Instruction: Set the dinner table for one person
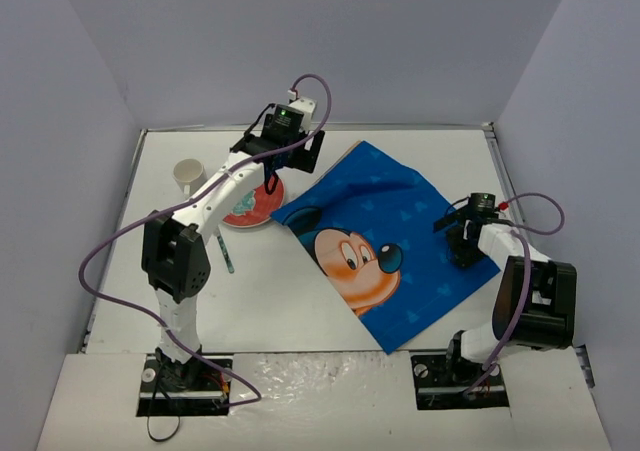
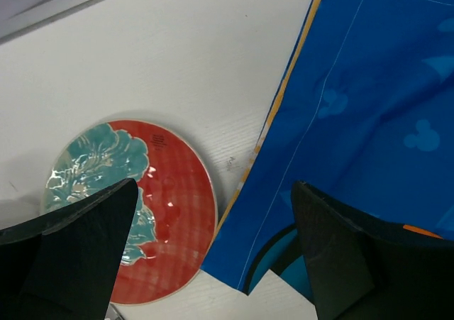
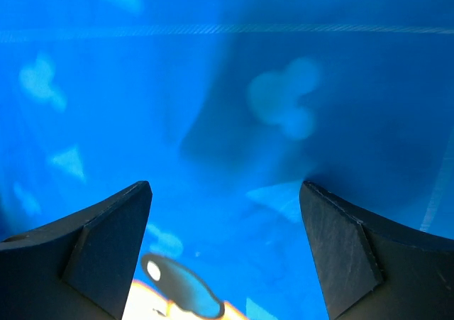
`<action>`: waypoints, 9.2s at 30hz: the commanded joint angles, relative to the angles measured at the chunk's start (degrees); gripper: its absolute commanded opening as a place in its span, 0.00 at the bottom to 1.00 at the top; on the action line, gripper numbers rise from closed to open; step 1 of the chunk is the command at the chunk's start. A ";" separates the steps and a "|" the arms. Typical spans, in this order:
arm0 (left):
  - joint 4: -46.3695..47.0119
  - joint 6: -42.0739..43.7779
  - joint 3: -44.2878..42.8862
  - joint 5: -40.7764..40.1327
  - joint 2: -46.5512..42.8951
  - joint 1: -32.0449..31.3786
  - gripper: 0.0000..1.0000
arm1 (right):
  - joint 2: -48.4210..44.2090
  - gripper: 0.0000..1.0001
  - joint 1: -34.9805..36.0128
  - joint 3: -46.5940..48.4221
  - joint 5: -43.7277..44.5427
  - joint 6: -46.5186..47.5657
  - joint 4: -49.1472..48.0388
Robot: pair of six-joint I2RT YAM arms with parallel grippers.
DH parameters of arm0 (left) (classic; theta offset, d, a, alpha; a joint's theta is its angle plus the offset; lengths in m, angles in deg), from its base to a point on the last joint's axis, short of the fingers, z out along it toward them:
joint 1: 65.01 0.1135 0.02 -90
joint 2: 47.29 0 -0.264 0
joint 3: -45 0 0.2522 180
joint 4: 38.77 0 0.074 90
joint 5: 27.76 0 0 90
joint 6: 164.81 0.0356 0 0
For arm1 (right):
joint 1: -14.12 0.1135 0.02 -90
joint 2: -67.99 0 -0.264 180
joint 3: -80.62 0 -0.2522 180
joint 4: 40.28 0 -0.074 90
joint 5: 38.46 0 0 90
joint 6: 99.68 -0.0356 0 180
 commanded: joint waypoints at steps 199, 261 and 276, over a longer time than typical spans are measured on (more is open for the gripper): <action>6.84 -28.43 51.20 14.77 -48.73 13.00 0.96 | 33.38 0.99 20.87 75.37 -10.87 47.08 -4.69; -20.71 -18.67 48.00 0.78 -68.02 14.53 0.97 | 43.77 0.88 49.23 29.08 -15.20 -17.09 -71.03; -21.56 -18.40 46.20 0.14 -68.18 12.98 0.97 | 48.62 0.86 49.73 34.64 -2.57 -22.16 -62.15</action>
